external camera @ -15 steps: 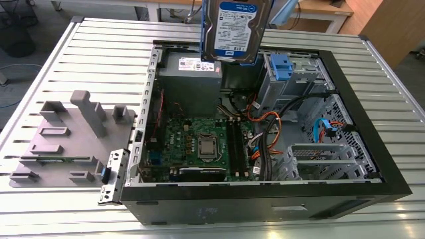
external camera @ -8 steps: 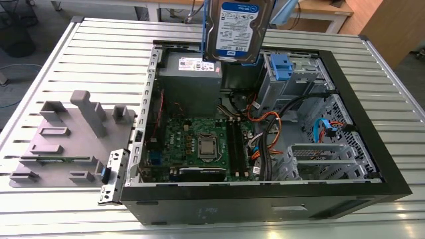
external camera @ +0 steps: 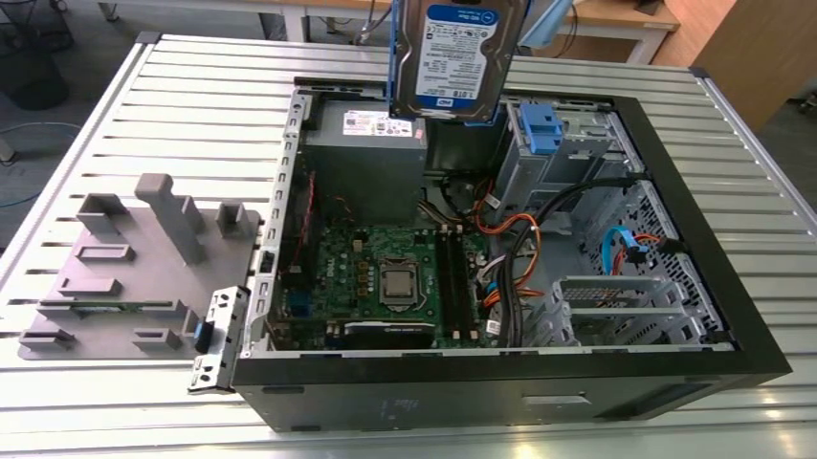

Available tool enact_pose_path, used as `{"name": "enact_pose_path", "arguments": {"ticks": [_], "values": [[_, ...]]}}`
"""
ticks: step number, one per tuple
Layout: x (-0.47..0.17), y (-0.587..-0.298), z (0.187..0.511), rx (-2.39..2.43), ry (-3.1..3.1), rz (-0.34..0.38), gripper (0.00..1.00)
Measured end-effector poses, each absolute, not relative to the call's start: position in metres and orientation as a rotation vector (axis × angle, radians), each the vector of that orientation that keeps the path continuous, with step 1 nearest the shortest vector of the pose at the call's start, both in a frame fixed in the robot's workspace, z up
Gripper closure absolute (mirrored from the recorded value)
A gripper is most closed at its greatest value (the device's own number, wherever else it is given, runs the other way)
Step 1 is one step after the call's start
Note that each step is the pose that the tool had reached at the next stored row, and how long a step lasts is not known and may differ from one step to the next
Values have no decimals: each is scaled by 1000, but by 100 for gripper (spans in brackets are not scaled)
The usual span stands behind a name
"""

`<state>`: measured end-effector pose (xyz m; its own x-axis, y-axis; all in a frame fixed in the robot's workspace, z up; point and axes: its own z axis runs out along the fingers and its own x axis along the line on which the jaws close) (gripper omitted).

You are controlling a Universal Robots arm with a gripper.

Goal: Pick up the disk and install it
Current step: 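Pick up the disk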

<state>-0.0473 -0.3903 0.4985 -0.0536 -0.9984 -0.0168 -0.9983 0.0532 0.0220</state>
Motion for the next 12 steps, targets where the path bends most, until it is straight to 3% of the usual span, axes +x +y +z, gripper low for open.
{"name": "enact_pose_path", "arguments": {"ticks": [12], "values": [[-46,-390,498,2159,-2278,-43,65]]}}
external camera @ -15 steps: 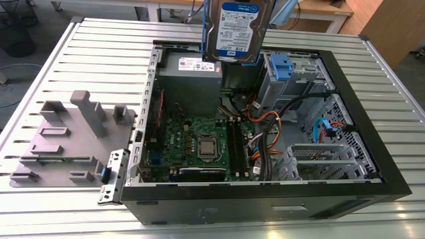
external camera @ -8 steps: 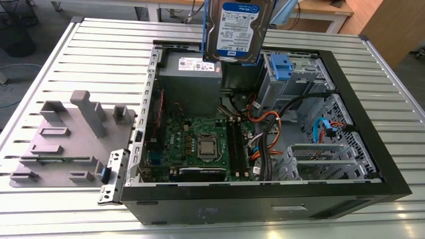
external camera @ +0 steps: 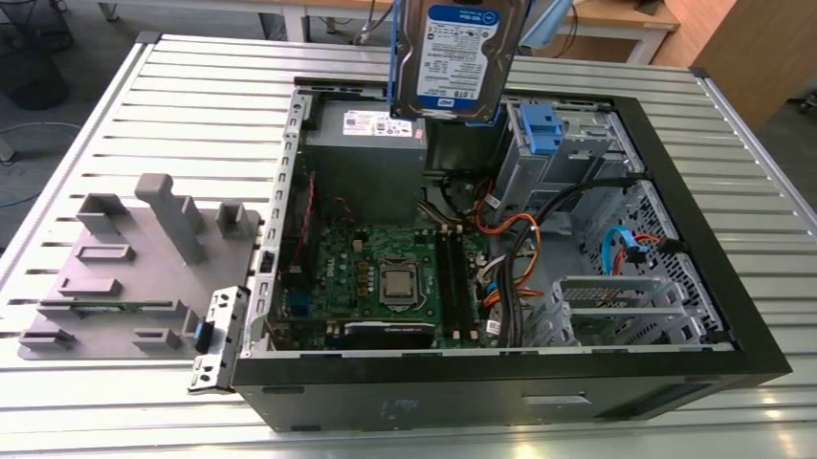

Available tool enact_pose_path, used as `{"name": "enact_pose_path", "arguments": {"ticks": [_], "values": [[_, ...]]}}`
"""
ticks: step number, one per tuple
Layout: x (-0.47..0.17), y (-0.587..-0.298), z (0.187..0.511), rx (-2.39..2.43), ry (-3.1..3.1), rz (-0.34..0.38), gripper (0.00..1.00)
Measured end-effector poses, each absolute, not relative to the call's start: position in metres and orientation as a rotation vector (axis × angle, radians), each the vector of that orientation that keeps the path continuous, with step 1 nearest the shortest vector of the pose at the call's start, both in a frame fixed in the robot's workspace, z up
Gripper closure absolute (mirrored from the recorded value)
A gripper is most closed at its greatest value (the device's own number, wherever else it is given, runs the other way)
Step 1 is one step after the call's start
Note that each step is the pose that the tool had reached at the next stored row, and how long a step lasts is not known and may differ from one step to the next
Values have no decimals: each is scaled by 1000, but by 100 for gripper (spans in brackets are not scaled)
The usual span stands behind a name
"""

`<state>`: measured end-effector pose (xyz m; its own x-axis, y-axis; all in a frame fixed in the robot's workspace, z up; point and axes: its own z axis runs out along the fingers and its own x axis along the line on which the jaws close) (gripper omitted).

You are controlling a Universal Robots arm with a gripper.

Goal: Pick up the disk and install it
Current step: 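Pick up the disk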

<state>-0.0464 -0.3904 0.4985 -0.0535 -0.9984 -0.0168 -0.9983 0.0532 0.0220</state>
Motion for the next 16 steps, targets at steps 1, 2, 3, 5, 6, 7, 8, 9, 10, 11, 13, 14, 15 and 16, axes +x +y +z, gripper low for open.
{"name": "enact_pose_path", "arguments": {"ticks": [1,2,3,5,6,7,8,9,10,11,13,14,15,16], "values": [[-46,-391,498,2159,-2277,-43,65],[-46,-392,498,2159,-2277,-43,65],[-46,-392,498,2159,-2278,-43,65],[-46,-394,498,2159,-2278,-43,65],[-46,-396,499,2159,-2278,-43,65],[-46,-397,499,2159,-2278,-43,65],[-46,-399,498,2159,-2278,-43,65],[-46,-400,498,2159,-2278,-43,65],[-46,-402,498,2159,-2278,-43,65],[-46,-404,498,2159,-2278,-43,65],[-46,-407,498,2159,-2278,-43,65],[-46,-410,499,2159,-2277,-43,65],[-46,-412,499,2159,-2277,-43,65],[-46,-414,498,2159,-2278,-43,65]]}}
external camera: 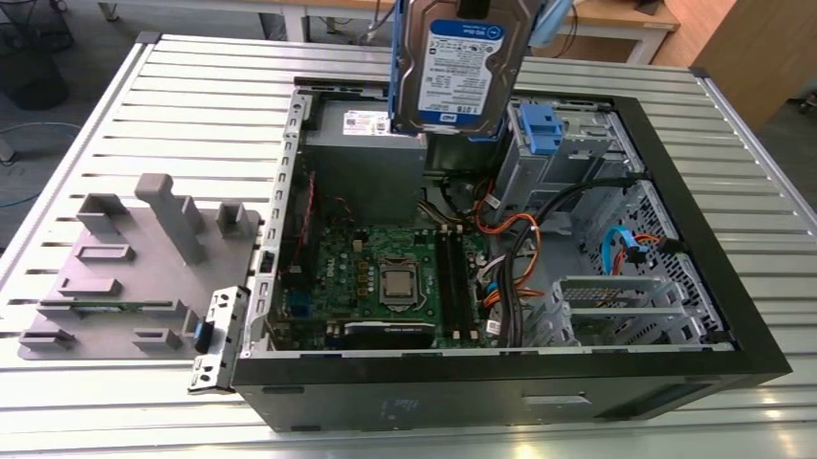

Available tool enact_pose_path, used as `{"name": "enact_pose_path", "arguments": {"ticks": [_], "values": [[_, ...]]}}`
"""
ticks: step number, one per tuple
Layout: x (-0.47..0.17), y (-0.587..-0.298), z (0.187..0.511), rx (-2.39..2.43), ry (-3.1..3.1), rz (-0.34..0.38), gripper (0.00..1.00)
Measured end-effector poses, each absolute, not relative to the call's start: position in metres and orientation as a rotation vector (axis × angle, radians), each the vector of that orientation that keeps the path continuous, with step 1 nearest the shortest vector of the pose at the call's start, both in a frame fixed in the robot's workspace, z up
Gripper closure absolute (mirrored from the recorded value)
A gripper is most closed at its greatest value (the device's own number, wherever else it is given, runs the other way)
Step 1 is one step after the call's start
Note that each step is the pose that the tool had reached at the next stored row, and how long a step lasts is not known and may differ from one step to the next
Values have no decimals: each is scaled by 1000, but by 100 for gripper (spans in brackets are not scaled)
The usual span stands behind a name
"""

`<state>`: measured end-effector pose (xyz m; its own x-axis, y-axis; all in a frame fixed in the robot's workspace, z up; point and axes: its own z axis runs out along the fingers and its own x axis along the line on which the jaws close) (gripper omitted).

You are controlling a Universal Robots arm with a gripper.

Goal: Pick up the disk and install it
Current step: 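Pick up the disk, then insert the disk into the insertion slot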

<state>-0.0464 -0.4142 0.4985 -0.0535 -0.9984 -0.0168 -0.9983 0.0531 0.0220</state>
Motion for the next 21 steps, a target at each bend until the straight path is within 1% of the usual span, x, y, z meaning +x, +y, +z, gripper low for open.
{"name": "enact_pose_path", "arguments": {"ticks": [7,21], "values": [[-46,-437,498,2159,-2277,-43,65],[-46,-497,498,2159,-2278,-43,65]]}}
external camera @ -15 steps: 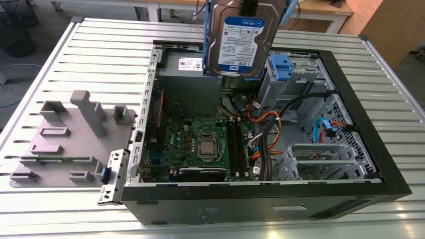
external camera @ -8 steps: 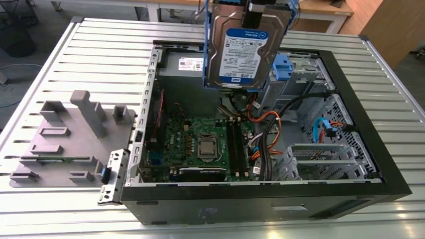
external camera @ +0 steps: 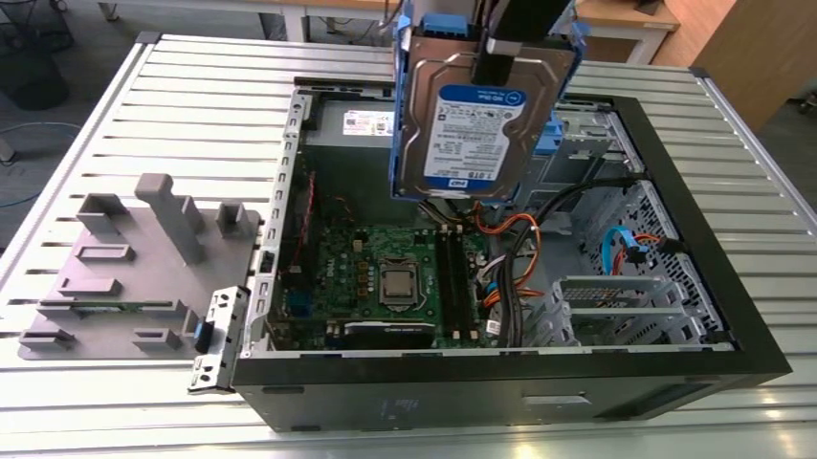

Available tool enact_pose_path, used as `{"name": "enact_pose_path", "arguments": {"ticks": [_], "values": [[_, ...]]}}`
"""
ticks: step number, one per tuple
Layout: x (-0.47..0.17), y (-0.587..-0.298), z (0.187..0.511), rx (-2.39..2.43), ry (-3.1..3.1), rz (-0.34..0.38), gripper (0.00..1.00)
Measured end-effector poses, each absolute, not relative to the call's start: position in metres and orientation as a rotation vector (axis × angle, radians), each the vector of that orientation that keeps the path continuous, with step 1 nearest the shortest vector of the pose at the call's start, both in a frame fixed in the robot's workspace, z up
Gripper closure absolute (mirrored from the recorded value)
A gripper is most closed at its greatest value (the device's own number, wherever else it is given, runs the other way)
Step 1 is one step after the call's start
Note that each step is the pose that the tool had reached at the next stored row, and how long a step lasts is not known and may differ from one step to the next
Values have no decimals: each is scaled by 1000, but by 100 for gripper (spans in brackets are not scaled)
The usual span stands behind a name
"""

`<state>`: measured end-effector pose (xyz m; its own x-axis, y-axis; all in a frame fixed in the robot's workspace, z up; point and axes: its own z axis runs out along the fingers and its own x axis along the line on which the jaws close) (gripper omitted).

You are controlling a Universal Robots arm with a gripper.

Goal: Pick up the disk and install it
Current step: 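Insert the disk into the insertion slot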

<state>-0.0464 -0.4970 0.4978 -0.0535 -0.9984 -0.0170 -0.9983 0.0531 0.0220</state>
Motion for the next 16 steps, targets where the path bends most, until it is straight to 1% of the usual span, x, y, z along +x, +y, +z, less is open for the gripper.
{"name": "enact_pose_path", "arguments": {"ticks": [16], "values": [[-46,-565,497,2159,-2278,-43,65]]}}
